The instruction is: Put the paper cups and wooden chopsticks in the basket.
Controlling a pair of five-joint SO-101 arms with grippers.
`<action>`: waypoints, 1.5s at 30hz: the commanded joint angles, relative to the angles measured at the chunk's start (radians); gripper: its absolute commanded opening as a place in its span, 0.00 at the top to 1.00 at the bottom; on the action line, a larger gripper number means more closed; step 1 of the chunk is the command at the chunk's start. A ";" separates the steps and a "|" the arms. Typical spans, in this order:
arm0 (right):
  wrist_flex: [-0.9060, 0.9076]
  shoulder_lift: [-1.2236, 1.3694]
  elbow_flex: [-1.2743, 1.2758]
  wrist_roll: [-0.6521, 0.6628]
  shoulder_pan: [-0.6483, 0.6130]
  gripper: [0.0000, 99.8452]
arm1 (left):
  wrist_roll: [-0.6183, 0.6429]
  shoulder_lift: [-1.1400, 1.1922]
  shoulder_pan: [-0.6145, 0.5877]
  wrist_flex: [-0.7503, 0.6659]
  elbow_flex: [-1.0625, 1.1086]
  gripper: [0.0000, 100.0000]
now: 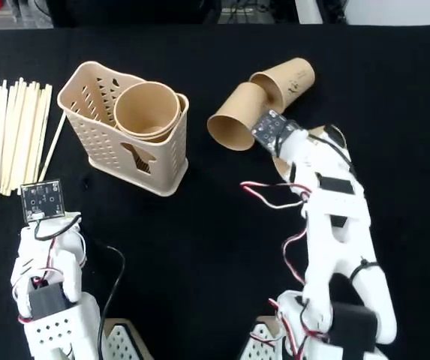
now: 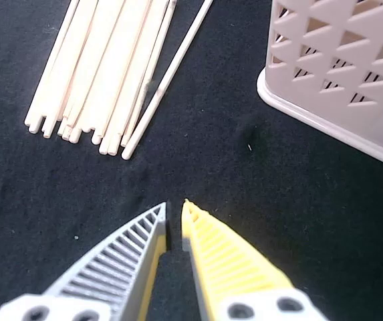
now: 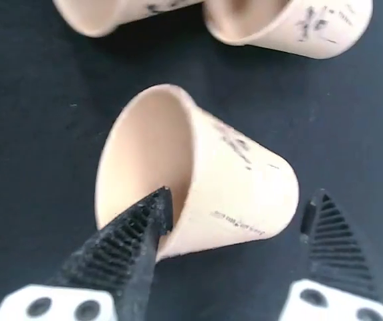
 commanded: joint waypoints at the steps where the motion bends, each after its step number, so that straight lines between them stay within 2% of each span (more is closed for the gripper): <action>1: -0.069 0.045 -0.004 0.084 0.046 0.75 | 0.003 -0.009 -0.007 0.006 0.018 0.95; 6: -0.121 0.073 -0.001 0.110 0.094 0.86 | 0.003 -0.009 -0.007 0.006 0.018 0.95; 9: -0.124 0.028 0.001 0.106 0.112 0.99 | 0.003 -0.009 -0.007 0.006 0.018 0.95; 14: -0.084 -0.128 0.061 0.104 0.112 0.99 | 0.003 -0.009 -0.007 0.006 0.018 0.95; 16: 0.002 -0.213 0.064 0.098 0.110 0.99 | 0.003 -0.009 -0.007 0.006 0.018 0.95; 20: 0.201 -0.398 0.002 -0.009 0.110 0.99 | 0.003 -0.009 -0.007 0.006 0.018 0.95; 24: 0.497 -0.526 -0.177 -0.140 0.063 0.99 | 0.003 -0.009 -0.007 0.006 0.018 0.95; 27: 0.727 -0.544 -0.363 -0.275 -0.021 0.99 | 0.003 -0.009 -0.007 0.006 0.018 0.95; 30: 0.881 -0.518 -0.547 -0.388 -0.109 0.98 | 0.003 -0.009 -0.007 0.006 0.018 0.95; 36: 1.045 -0.404 -0.891 -0.506 -0.285 0.98 | 0.003 -0.009 -0.007 0.006 0.018 0.95; 45: 1.200 -0.054 -1.388 -0.572 -0.470 0.99 | 0.003 -0.009 -0.007 0.006 0.018 0.95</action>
